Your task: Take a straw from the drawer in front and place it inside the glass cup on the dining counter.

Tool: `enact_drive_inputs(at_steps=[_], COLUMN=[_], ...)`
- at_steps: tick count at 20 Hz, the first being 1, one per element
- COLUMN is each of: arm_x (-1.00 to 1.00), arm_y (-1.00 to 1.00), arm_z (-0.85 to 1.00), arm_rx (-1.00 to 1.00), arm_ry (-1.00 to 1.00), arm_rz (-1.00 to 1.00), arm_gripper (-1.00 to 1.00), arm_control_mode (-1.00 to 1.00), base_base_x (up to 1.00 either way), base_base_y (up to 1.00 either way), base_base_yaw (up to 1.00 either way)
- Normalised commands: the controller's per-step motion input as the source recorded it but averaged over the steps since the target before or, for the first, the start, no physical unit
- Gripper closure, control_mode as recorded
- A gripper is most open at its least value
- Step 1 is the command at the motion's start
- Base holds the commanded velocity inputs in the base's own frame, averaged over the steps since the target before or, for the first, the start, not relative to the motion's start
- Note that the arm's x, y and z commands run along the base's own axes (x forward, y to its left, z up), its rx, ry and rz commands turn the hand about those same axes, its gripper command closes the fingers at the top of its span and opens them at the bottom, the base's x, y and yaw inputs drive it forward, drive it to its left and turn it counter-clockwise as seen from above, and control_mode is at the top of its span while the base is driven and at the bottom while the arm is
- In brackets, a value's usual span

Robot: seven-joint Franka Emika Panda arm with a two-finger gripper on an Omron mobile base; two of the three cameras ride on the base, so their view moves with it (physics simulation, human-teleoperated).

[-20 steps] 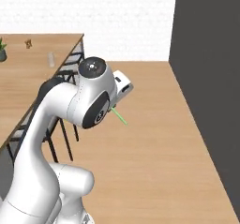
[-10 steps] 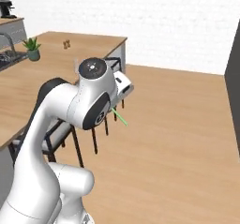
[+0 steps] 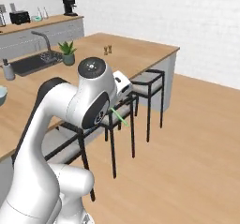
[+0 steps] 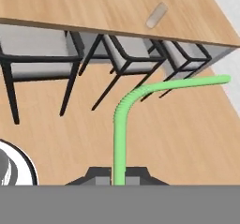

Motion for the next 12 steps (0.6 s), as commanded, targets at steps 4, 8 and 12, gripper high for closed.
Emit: enact_drive_inputs(at_steps=[4,8,12], arm_x=[0.0,0.0,0.0], arm_y=[0.0,0.0,0.0], arm_z=[0.0,0.0,0.0], arm_rx=[0.0,0.0,0.0], arm_ry=[0.0,0.0,0.0], arm_rz=[0.0,0.0,0.0], arm_gripper=[1.0,1.0,1.0], arm_control_mode=[1.0,1.0,1.0], base_base_x=[0.73,0.69,0.61], base_base_y=[-0.56,-0.57,-0.61], base_base_yaw=[0.48,0.48,0.48])
